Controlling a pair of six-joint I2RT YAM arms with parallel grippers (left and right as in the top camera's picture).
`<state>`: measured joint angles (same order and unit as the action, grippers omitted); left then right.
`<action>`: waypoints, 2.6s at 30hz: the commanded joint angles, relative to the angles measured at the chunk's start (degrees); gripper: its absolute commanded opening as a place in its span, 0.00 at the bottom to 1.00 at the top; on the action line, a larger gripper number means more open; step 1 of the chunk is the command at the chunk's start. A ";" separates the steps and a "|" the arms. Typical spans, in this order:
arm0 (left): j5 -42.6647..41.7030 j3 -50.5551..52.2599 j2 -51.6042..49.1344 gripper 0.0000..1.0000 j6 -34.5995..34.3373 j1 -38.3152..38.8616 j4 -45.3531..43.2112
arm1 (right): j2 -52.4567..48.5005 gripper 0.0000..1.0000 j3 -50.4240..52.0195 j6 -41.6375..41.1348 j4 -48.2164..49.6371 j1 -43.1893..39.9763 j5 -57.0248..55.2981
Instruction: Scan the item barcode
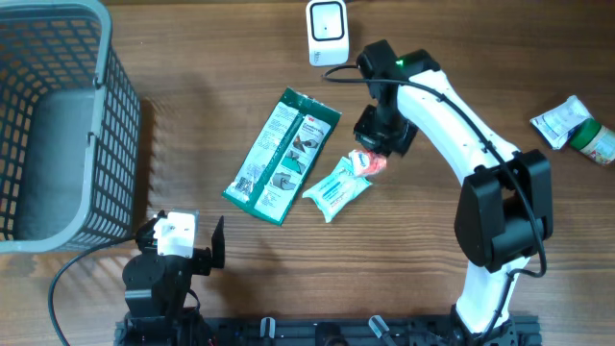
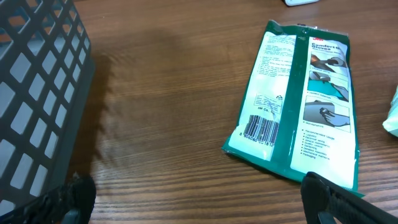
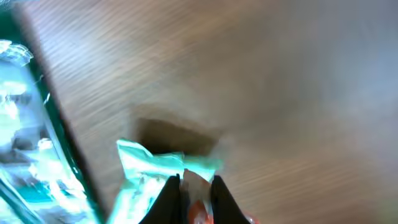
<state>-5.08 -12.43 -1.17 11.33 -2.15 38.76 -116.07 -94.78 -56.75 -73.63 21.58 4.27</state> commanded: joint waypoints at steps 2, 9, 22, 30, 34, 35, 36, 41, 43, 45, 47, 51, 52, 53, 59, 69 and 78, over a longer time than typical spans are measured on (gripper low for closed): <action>-0.87 0.11 0.35 1.00 0.66 0.11 -0.13 | -0.17 0.04 -0.46 -48.02 -9.11 -0.33 4.70; -0.87 0.11 0.35 1.00 0.66 0.11 -0.13 | -0.17 0.04 -0.20 -28.46 -18.69 0.17 17.97; -0.87 0.11 0.35 1.00 0.66 0.11 -0.13 | -0.20 1.00 -0.15 20.26 -13.29 0.11 43.25; -0.87 0.11 0.35 1.00 0.66 0.11 -0.13 | -0.20 1.00 -0.13 21.20 -0.59 0.15 33.97; -0.87 0.11 0.35 1.00 0.68 0.11 -0.13 | -0.20 1.00 -0.13 24.48 -0.59 0.22 30.62; -0.87 0.11 0.35 1.00 0.66 0.11 -0.13 | -0.17 1.00 -0.13 27.12 -1.07 0.22 30.62; -0.87 0.11 0.35 1.00 0.66 0.11 -0.13 | -0.17 1.00 -0.15 28.52 -2.84 0.22 29.64; -0.87 0.11 0.35 1.00 0.66 0.11 -0.13 | 4.90 0.96 -0.15 28.11 -16.70 0.50 13.90; -0.87 0.11 0.35 1.00 0.66 0.11 -0.13 | 11.61 1.00 -0.02 30.08 -18.73 1.07 12.39; -0.87 0.11 0.35 1.00 0.66 0.11 -0.13 | 19.06 1.00 -0.02 30.32 -18.58 2.16 13.18; -0.87 0.11 0.35 1.00 0.66 0.11 -0.13 | 27.43 1.00 -0.02 30.34 -18.58 4.22 13.16; -0.87 0.11 0.35 1.00 0.66 0.11 -0.13 | 46.40 1.00 0.20 24.61 -18.51 12.72 4.85; -0.87 0.11 0.35 1.00 0.66 0.11 -0.13 | 50.31 1.00 0.94 18.16 -18.51 14.88 -3.23; -0.87 0.11 0.35 1.00 0.66 0.11 -0.13 | 53.77 1.00 2.29 10.95 -18.49 16.68 -11.30; -0.87 0.11 0.35 1.00 0.66 0.11 -0.13 | 64.54 1.00 25.46 -2.75 -1.36 18.38 -23.43; -0.87 0.11 0.35 1.00 0.66 0.11 -0.13 | 38.21 0.97 43.10 19.78 29.27 18.21 3.41; -0.87 0.11 0.35 1.00 0.66 0.11 -0.13 | 23.98 0.82 41.00 30.34 30.71 17.55 20.17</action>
<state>-5.48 -12.36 -1.17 11.31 -2.15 38.76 -90.83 -52.25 -31.94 -43.57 39.48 16.29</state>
